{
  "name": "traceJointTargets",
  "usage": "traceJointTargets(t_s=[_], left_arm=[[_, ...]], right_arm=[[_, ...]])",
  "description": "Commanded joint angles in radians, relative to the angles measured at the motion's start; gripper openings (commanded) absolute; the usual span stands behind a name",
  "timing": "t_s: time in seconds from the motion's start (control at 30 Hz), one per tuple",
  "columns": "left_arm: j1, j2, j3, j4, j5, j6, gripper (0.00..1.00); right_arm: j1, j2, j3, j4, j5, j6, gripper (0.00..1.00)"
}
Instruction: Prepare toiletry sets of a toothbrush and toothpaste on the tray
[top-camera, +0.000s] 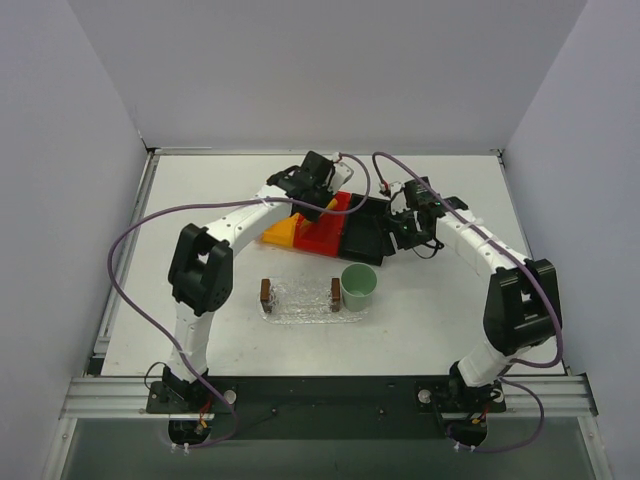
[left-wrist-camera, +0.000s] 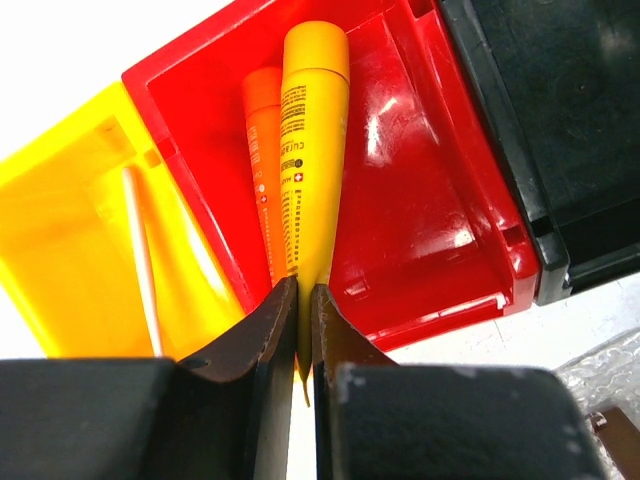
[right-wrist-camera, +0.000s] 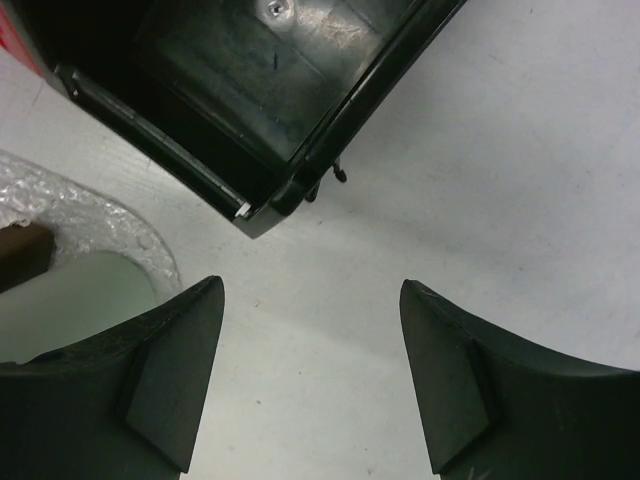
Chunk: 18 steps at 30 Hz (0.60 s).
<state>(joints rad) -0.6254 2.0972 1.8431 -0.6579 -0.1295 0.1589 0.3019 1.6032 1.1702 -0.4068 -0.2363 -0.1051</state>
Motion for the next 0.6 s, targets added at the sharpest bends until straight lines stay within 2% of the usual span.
traceJointTargets(t_s=[0.0, 0.2, 0.57], left_arm=[[0.009, -0.126, -0.016, 0.079, 0.031, -0.019, 0.0], [0.012, -0.198, -0.085, 0.107, 0.074, -0.022, 0.0], [0.018, -0.364, -0.206, 0.109, 0.1, 0.016, 0.0]], right_arm=[[0.003, 0.066, 0.06, 0.037, 0.035, 0.022, 0.65], [0.003, 0.175, 0.141, 0.037, 0.063, 0.028, 0.63], [0.002, 0.258, 0.252, 0.023, 0.107, 0.019, 0.61]])
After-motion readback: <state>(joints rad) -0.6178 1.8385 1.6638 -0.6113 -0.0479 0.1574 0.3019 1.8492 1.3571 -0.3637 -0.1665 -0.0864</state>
